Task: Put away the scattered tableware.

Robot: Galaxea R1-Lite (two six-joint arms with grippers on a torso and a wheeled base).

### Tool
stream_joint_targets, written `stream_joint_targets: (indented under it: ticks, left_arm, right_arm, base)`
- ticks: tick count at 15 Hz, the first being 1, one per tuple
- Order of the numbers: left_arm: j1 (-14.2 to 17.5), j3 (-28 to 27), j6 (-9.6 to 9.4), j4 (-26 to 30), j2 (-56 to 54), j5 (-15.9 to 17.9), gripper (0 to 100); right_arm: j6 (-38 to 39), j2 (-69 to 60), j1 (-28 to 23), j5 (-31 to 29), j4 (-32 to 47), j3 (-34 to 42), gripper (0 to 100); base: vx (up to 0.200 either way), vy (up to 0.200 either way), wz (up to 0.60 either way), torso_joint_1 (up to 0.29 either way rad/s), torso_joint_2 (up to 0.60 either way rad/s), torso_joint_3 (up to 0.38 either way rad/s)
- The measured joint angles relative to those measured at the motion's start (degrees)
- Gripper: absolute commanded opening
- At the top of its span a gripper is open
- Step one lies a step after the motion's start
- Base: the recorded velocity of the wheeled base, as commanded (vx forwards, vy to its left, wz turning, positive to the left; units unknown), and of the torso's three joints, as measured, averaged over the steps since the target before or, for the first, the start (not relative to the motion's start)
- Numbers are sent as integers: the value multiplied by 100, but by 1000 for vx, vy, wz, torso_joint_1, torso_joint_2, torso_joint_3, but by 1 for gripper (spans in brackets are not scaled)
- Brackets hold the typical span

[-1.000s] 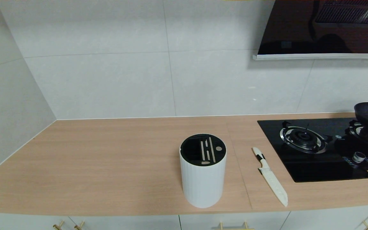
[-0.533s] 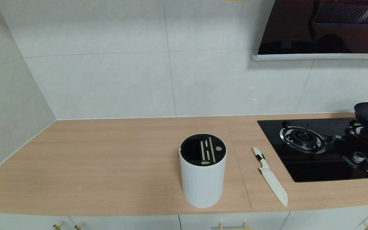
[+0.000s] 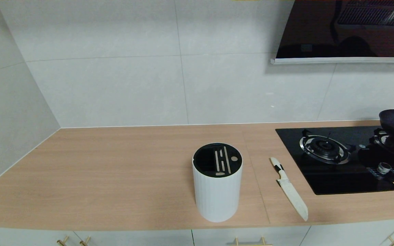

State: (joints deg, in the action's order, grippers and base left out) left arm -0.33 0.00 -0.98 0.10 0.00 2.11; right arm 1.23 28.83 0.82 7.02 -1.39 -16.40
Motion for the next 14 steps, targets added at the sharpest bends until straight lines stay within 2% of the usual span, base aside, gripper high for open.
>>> stream_joint_targets:
  ticks: [4, 9, 14]
  left_arm:
    - [-2, 0, -6, 0, 0, 0, 100]
    - [0, 0, 0, 0, 0, 0, 100]
    - [-2, 0, 0, 0, 0, 0, 100]
  right_arm:
    - [51, 1893, 424, -249, -128, -662, 100]
    - [71, 3884, 959, -484, -1371, -1084, 100]
    - [65, 5808, 1111, -555, -2382, -1822, 100]
  base:
    - [0, 0, 0, 0, 0, 0]
    - [0, 0, 0, 0, 0, 0]
    - [0, 0, 0, 0, 0, 0]
